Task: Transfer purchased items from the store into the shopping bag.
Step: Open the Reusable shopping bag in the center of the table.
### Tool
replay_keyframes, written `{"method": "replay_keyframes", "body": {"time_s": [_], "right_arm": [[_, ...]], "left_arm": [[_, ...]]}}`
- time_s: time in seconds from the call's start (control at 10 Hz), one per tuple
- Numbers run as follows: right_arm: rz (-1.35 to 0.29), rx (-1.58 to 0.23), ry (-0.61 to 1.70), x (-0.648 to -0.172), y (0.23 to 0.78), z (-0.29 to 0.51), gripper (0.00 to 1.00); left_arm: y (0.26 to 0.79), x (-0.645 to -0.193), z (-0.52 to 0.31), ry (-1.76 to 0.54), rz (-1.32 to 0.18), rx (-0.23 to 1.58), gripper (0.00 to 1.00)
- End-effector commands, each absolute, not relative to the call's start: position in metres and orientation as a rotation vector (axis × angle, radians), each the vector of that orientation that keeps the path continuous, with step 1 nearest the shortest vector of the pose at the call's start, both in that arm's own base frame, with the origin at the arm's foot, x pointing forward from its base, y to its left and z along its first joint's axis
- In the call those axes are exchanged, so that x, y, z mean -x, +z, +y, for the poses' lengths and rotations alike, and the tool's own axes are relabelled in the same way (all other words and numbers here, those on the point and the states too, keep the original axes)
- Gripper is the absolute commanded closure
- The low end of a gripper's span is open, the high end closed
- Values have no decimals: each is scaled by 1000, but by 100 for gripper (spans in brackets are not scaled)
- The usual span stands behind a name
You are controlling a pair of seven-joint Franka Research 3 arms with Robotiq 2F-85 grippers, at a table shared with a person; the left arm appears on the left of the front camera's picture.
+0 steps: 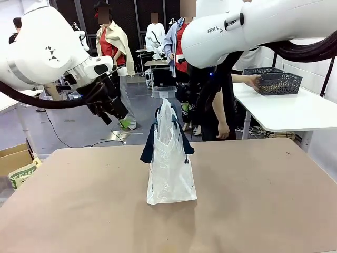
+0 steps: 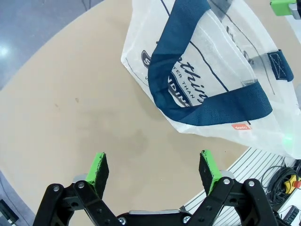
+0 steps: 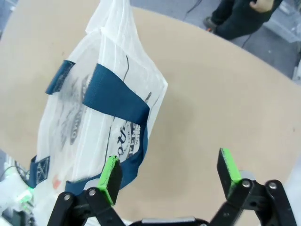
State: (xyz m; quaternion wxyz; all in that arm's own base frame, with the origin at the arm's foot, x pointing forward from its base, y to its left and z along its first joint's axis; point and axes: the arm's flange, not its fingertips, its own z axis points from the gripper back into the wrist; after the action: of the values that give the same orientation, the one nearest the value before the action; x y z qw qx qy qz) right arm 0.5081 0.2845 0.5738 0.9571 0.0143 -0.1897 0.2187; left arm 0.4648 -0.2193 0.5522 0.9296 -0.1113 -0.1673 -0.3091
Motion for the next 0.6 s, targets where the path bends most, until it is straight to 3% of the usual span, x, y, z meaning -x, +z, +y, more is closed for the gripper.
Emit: {"method": "replay_keyframes", "body": {"time_s": [0.0, 0.5], "right_arm": [[-376, -20, 437, -493, 565, 272, 0], [-303, -69, 296, -513, 560, 298, 0]], "left_arm": [[544, -458, -210, -635, -342, 229, 0], [564, -446, -243, -517, -249, 279, 0]]}}
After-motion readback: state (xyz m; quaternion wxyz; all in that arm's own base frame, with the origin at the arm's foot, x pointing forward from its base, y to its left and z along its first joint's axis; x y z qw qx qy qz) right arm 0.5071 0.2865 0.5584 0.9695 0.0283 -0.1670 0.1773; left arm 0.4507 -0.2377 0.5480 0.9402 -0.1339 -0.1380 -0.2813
